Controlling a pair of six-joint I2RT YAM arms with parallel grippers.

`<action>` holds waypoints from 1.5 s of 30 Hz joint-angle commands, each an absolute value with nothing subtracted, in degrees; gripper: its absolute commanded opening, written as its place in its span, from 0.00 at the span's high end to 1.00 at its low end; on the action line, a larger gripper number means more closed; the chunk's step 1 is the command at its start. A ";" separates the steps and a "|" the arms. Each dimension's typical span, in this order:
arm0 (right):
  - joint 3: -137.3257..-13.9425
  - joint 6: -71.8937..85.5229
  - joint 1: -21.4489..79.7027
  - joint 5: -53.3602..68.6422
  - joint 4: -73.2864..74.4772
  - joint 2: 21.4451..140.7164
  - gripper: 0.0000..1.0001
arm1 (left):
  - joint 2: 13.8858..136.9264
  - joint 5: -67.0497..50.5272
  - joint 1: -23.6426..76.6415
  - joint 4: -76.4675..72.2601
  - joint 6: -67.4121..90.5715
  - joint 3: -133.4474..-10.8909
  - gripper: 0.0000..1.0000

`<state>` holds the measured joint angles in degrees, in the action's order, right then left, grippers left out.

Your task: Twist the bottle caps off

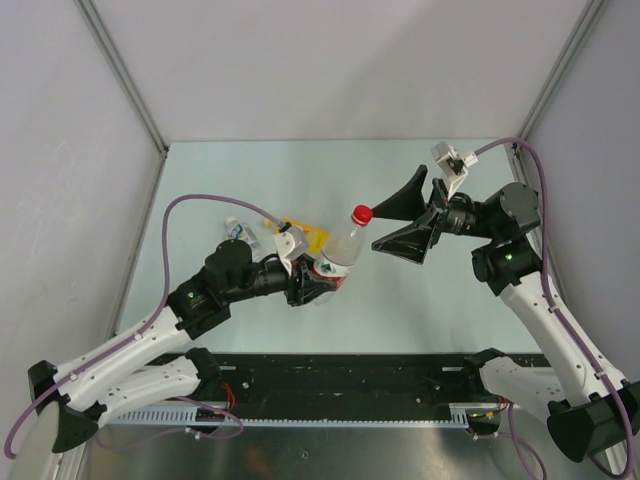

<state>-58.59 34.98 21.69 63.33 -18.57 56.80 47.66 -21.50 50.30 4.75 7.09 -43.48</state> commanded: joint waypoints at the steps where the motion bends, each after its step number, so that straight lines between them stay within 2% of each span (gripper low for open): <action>1: -59.03 35.68 21.18 61.27 -18.87 56.16 0.01 | 47.03 -15.55 49.93 6.66 3.75 -43.59 1.00; 9: -59.00 35.17 20.23 54.66 -16.00 57.17 0.01 | 47.67 -8.49 49.93 10.90 1.16 -44.66 1.00; 19: -59.05 36.60 19.72 38.55 -6.68 59.88 0.01 | 50.13 0.08 50.01 17.43 -4.08 -47.60 1.00; 38: -63.27 41.08 23.31 41.15 -4.05 73.78 0.01 | 57.43 10.68 50.74 24.82 -9.78 -50.27 1.00; 45: -64.97 39.29 23.71 39.21 2.47 76.13 0.10 | 58.92 11.34 50.95 25.35 -9.71 -50.36 1.00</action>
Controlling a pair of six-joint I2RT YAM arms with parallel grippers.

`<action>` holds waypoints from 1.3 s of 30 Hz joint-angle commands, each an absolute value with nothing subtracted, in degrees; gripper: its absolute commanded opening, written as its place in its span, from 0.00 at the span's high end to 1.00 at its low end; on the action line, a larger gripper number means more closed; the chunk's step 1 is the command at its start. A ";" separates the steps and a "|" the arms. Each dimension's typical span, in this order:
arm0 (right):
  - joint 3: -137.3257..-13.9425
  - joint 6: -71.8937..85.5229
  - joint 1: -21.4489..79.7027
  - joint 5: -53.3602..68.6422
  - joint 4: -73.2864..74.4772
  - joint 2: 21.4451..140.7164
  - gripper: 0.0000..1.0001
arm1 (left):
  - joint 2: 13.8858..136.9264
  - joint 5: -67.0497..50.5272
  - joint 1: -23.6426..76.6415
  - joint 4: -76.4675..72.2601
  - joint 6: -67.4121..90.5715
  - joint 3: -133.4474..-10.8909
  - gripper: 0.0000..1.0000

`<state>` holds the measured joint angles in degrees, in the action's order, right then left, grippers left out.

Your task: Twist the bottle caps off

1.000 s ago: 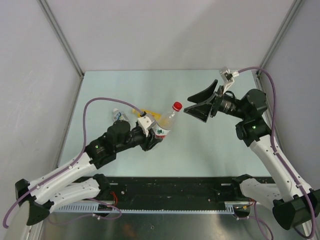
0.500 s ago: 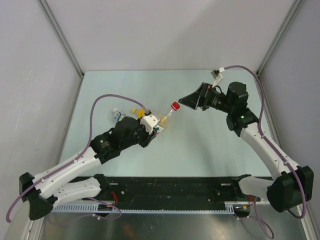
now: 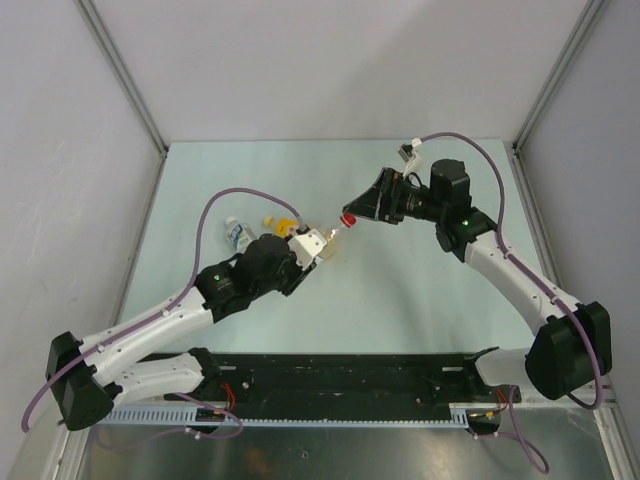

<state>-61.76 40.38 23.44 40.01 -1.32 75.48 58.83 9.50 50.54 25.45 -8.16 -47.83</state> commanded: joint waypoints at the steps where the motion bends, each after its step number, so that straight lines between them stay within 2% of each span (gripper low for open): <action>1: -65.05 39.07 23.72 39.03 3.12 76.30 0.12 | 59.03 11.34 51.01 25.42 -9.69 -50.31 1.00; 10: -65.22 39.18 24.66 39.69 3.74 78.20 0.22 | 59.87 11.19 51.41 25.65 -9.50 -50.61 1.00; 14: -65.17 40.04 24.94 40.30 2.43 79.22 0.31 | 59.98 11.13 51.58 25.72 -9.43 -50.55 1.00; 23: -65.14 41.73 24.96 40.97 0.62 79.76 0.80 | 60.36 11.70 52.23 25.85 -9.09 -50.28 1.00; 27: -65.20 41.10 24.90 41.37 0.57 79.26 0.92 | 60.73 12.04 52.25 25.92 -9.04 -50.49 1.00; 32: -65.13 39.73 24.96 42.10 0.59 78.13 0.99 | 60.53 11.09 52.24 25.75 -7.96 -51.07 1.00; 39: -65.13 38.07 24.75 42.94 -2.34 74.94 1.00 | 58.31 7.03 52.24 25.53 -6.47 -51.85 1.00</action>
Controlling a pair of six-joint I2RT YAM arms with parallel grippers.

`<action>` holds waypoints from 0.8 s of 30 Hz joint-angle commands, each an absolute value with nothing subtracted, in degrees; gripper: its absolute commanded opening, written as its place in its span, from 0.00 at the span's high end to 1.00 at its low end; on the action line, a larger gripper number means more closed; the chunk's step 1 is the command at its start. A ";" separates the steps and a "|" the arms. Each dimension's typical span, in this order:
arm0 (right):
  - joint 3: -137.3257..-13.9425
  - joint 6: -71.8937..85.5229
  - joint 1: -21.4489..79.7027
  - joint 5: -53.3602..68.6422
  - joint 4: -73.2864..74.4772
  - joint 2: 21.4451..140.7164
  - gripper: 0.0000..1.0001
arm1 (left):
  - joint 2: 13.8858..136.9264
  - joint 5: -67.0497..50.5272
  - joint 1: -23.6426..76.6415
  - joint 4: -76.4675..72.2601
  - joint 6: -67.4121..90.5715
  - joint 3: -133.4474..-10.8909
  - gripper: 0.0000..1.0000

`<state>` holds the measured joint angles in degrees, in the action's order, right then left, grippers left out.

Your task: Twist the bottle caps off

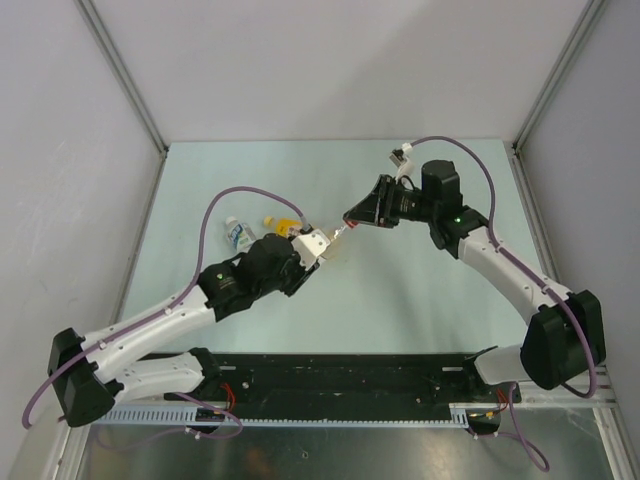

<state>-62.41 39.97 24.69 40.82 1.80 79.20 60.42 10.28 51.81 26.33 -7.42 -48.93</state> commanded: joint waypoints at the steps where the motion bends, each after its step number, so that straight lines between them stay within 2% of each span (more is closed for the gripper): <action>1: -65.13 37.89 24.68 42.87 -2.62 74.25 1.00 | 57.90 5.97 52.22 25.42 -6.40 -51.90 1.00; 11: -65.13 34.68 24.26 46.65 -5.52 68.42 1.00 | 53.12 -8.04 52.03 23.16 -4.82 -51.88 1.00; 24: -65.13 28.94 23.15 60.80 -9.75 60.31 1.00 | 52.84 -36.35 50.46 20.82 -3.56 -53.83 1.00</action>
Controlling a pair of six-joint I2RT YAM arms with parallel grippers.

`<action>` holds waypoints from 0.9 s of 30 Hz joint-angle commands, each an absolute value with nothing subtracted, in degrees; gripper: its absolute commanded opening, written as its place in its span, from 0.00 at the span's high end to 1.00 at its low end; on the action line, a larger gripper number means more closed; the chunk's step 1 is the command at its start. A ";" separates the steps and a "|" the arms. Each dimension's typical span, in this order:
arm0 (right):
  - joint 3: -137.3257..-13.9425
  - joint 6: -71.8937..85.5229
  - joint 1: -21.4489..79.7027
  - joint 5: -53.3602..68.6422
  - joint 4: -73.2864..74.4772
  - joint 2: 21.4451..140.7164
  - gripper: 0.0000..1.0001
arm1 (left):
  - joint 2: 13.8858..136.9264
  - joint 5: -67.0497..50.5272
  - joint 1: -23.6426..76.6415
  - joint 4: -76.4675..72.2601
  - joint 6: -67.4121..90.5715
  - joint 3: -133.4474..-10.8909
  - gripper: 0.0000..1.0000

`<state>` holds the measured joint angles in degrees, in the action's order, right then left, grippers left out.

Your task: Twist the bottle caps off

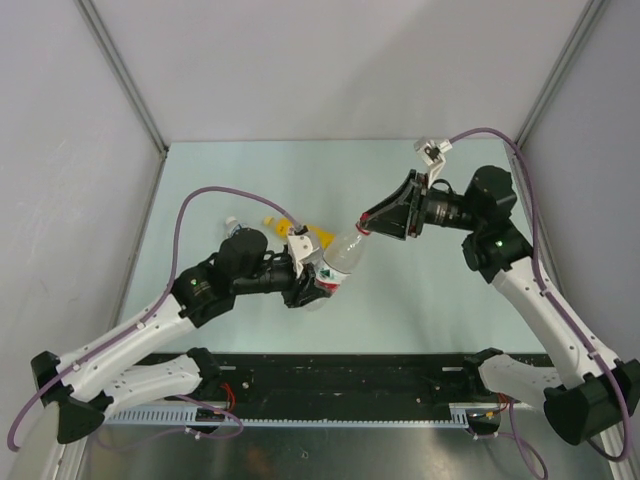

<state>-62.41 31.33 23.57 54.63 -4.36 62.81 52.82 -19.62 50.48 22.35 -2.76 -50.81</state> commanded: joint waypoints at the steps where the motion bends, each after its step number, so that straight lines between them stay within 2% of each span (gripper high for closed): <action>1: -65.13 28.88 23.05 62.00 -10.19 59.91 1.00 | 52.96 -38.78 50.28 20.78 -3.49 -54.12 1.00; 10: -65.13 30.68 22.72 69.28 -15.42 57.69 1.00 | 54.88 -54.63 49.67 20.29 -2.56 -56.65 1.00; 27: -65.15 34.15 20.04 69.70 -20.36 56.10 1.00 | 54.07 -55.50 48.33 19.95 -2.68 -55.43 1.00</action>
<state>-62.94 33.65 20.84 70.87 -17.56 57.01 55.05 -52.86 48.77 21.54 -1.76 -53.91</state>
